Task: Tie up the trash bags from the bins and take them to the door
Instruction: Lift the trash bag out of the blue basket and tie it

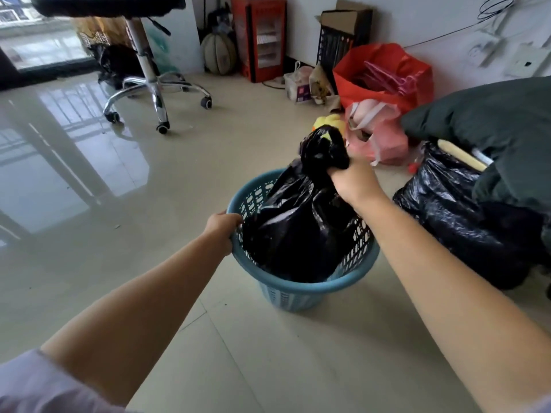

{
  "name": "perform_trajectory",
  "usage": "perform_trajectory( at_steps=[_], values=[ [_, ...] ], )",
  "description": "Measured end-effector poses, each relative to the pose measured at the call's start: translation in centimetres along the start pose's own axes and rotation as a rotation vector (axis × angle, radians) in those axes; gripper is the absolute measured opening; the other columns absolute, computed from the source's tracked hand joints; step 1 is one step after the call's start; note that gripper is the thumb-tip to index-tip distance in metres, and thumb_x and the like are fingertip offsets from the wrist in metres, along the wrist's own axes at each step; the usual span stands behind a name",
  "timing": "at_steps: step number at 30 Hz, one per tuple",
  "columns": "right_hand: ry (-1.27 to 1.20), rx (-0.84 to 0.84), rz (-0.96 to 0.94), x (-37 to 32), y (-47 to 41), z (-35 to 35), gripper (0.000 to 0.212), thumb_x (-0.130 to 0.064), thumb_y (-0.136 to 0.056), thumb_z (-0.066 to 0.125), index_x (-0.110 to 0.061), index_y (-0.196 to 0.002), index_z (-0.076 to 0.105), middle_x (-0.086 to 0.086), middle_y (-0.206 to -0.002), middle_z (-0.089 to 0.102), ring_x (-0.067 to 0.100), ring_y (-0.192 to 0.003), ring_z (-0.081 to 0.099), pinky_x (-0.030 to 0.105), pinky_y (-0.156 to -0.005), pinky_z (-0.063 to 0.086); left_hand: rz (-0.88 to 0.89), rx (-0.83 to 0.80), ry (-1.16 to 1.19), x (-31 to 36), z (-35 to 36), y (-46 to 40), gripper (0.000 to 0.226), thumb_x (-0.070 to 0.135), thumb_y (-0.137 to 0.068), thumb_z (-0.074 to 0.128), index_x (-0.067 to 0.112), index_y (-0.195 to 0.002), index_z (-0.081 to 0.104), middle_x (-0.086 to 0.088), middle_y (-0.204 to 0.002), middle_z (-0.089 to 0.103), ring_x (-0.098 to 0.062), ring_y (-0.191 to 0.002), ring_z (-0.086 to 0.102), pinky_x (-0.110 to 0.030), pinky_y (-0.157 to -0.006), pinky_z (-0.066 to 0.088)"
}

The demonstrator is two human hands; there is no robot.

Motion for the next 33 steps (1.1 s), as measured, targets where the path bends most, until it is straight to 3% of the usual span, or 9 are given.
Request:
perform_trajectory(
  at_steps=[3, 7, 12, 15, 20, 23, 29, 31, 33],
  values=[
    [-0.104, 0.182, -0.105, -3.7, 0.1, -3.9, 0.015, 0.001, -0.087, 0.050, -0.005, -0.088, 0.064, 0.002, -0.080, 0.057, 0.012, -0.076, 0.051, 0.011, -0.062, 0.037, 0.042, 0.102, 0.115, 0.1, -0.5, -0.3, 0.038, -0.007, -0.081, 0.047, 0.004, -0.114, 0.062, -0.008, -0.073, 0.057, -0.028, -0.072, 0.057, -0.037, -0.076, 0.051],
    [-0.244, 0.424, -0.174, -6.2, 0.8, -9.4, 0.026, -0.004, -0.087, 0.054, -0.006, -0.111, 0.062, -0.003, -0.096, 0.060, 0.011, -0.096, 0.058, 0.015, -0.081, 0.044, 0.082, 0.337, 0.332, 0.5, -3.0, -1.2, 0.037, -0.006, -0.084, 0.044, 0.004, -0.117, 0.058, -0.010, -0.090, 0.058, -0.024, -0.082, 0.057, -0.032, -0.081, 0.050],
    [-0.327, 0.489, -0.207, -6.3, 1.7, -11.5, 0.024, -0.002, -0.088, 0.053, -0.019, -0.105, 0.055, -0.013, -0.090, 0.056, 0.000, -0.084, 0.056, -0.002, -0.072, 0.038, 0.099, 0.554, 0.637, -0.1, -6.2, -2.2, 0.043, -0.001, -0.082, 0.044, 0.012, -0.122, 0.053, -0.006, -0.109, 0.062, -0.023, -0.096, 0.061, -0.038, -0.095, 0.052],
    [-0.253, 0.439, -0.206, -5.4, 1.6, -10.3, 0.025, -0.004, -0.088, 0.054, -0.009, -0.111, 0.061, -0.005, -0.095, 0.058, 0.007, -0.093, 0.056, -0.002, -0.072, 0.037, 0.078, 0.460, 0.700, 0.0, -5.7, -3.0, 0.049, 0.000, -0.083, 0.046, 0.013, -0.130, 0.044, -0.008, -0.123, 0.058, -0.026, -0.105, 0.061, -0.043, -0.094, 0.052],
    [-0.100, 0.246, -0.264, -3.6, 2.2, -4.5, 0.025, 0.002, -0.087, 0.053, -0.002, -0.109, 0.062, -0.005, -0.090, 0.060, 0.011, -0.095, 0.054, 0.003, -0.075, 0.036, 0.003, 0.278, 0.534, 0.4, -3.3, -3.7, 0.055, 0.011, -0.084, 0.055, 0.014, -0.136, 0.037, -0.009, -0.129, 0.055, -0.025, -0.108, 0.058, -0.043, -0.095, 0.051],
    [0.032, 0.022, 0.018, 1.8, 2.4, 0.3, 0.018, -0.003, -0.087, 0.050, -0.003, -0.099, 0.062, 0.014, -0.090, 0.066, 0.028, -0.091, 0.059, 0.030, -0.073, 0.039, -0.029, 0.217, 0.499, 0.4, -3.0, -3.0, 0.050, 0.020, -0.089, 0.057, 0.017, -0.135, 0.038, -0.004, -0.125, 0.057, -0.022, -0.102, 0.057, -0.035, -0.078, 0.050],
    [0.182, -0.256, 0.369, 10.8, 5.1, 4.4, 0.008, -0.014, -0.090, 0.046, -0.015, -0.094, 0.052, 0.007, -0.080, 0.057, 0.027, -0.073, 0.052, 0.031, -0.056, 0.035, -0.134, 0.262, 0.395, 0.3, -2.1, -0.6, 0.044, 0.034, -0.092, 0.049, 0.013, -0.129, 0.042, 0.000, -0.116, 0.059, -0.020, -0.101, 0.055, -0.035, -0.081, 0.045],
    [0.261, -0.321, 0.378, 11.9, 5.5, 4.5, 0.014, -0.020, -0.090, 0.047, -0.022, -0.103, 0.053, 0.006, -0.089, 0.061, 0.025, -0.076, 0.055, 0.030, -0.059, 0.039, -0.188, 0.196, 0.359, 0.5, 0.2, 1.8, 0.040, 0.033, -0.093, 0.047, 0.014, -0.127, 0.044, 0.004, -0.111, 0.056, -0.020, -0.104, 0.055, -0.034, -0.089, 0.047],
    [0.288, -0.311, 0.369, 12.0, 5.0, 3.9, 0.022, -0.024, -0.089, 0.049, -0.017, -0.109, 0.057, 0.007, -0.092, 0.062, 0.026, -0.082, 0.057, 0.030, -0.062, 0.040, -0.202, 0.035, 0.250, 0.4, 3.5, 3.9, 0.043, 0.032, -0.092, 0.049, 0.014, -0.130, 0.044, 0.000, -0.125, 0.053, -0.022, -0.115, 0.052, -0.038, -0.101, 0.043]
  ],
)
Point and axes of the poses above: each hand's wrist, its own y-axis away from the middle knuckle, its own z-axis out of the palm, x = y × z, the point moved 6 cm from there along -y, towards the middle knuckle
